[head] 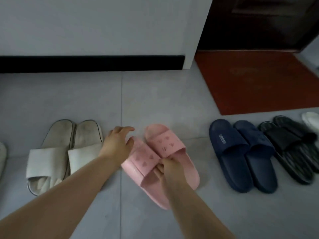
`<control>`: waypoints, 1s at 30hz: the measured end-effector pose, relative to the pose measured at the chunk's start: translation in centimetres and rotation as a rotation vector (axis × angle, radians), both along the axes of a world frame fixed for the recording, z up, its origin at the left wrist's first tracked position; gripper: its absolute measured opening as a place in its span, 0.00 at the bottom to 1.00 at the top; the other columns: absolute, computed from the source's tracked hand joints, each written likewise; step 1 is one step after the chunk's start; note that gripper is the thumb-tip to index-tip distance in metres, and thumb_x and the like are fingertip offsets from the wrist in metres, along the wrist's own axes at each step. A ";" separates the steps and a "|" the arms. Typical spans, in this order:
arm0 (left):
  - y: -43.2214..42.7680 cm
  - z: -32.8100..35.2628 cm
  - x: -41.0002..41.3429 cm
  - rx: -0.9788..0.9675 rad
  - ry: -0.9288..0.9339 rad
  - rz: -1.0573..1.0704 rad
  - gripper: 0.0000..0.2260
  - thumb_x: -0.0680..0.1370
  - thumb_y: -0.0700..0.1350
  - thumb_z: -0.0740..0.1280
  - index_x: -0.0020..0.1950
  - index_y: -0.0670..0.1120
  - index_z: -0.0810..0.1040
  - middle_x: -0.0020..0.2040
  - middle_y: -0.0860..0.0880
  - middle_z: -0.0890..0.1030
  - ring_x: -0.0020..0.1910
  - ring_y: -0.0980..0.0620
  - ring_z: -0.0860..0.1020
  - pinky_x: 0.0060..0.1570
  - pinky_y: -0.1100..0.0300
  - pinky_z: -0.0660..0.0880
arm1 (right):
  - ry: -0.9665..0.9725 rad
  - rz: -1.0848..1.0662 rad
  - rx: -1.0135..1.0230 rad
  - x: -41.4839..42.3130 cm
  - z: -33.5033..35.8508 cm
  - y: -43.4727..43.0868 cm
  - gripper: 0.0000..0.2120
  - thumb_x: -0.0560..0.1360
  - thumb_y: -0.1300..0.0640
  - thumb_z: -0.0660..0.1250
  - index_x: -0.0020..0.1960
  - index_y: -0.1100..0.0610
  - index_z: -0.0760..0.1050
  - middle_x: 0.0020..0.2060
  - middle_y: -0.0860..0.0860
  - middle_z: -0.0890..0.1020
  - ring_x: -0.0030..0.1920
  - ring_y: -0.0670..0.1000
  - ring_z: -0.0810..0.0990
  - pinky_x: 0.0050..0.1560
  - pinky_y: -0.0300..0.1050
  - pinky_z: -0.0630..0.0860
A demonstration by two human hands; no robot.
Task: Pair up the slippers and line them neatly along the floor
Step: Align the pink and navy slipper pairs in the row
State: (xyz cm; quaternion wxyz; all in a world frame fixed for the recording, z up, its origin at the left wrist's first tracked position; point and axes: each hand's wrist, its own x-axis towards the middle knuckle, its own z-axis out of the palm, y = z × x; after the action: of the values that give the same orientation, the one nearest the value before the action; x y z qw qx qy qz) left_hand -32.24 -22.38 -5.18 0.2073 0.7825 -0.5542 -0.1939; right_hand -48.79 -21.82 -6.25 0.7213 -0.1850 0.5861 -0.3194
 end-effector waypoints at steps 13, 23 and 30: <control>1.6 -2.1 -5.0 0.380 -0.008 -0.163 0.35 0.75 0.48 0.67 0.74 0.57 0.47 0.63 0.41 0.70 0.61 0.41 0.73 0.60 0.47 0.72 | 0.274 0.147 -0.059 -4.1 -1.2 -1.4 0.21 0.74 0.69 0.57 0.59 0.46 0.67 0.31 0.54 0.74 0.28 0.50 0.72 0.27 0.39 0.68; 2.2 -3.2 -3.8 0.388 0.093 -0.193 0.31 0.77 0.46 0.64 0.73 0.62 0.50 0.65 0.45 0.69 0.65 0.46 0.69 0.64 0.50 0.69 | 0.757 0.791 -0.321 -5.5 -1.9 -4.1 0.29 0.75 0.58 0.60 0.73 0.45 0.56 0.65 0.57 0.73 0.61 0.57 0.74 0.57 0.44 0.68; 1.7 0.1 3.8 0.245 -0.125 -0.152 0.28 0.75 0.43 0.65 0.73 0.52 0.60 0.71 0.43 0.65 0.69 0.41 0.63 0.68 0.51 0.62 | 0.678 0.467 -0.314 -3.7 -2.6 -1.5 0.14 0.73 0.66 0.60 0.57 0.55 0.67 0.41 0.53 0.75 0.44 0.54 0.77 0.50 0.51 0.76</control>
State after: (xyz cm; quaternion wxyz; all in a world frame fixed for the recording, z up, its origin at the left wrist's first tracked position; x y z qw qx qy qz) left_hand -28.46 -20.72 -5.03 0.0601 0.7683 -0.5958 -0.2263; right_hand -52.44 -23.37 -8.85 0.5043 -0.5142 0.6765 -0.1541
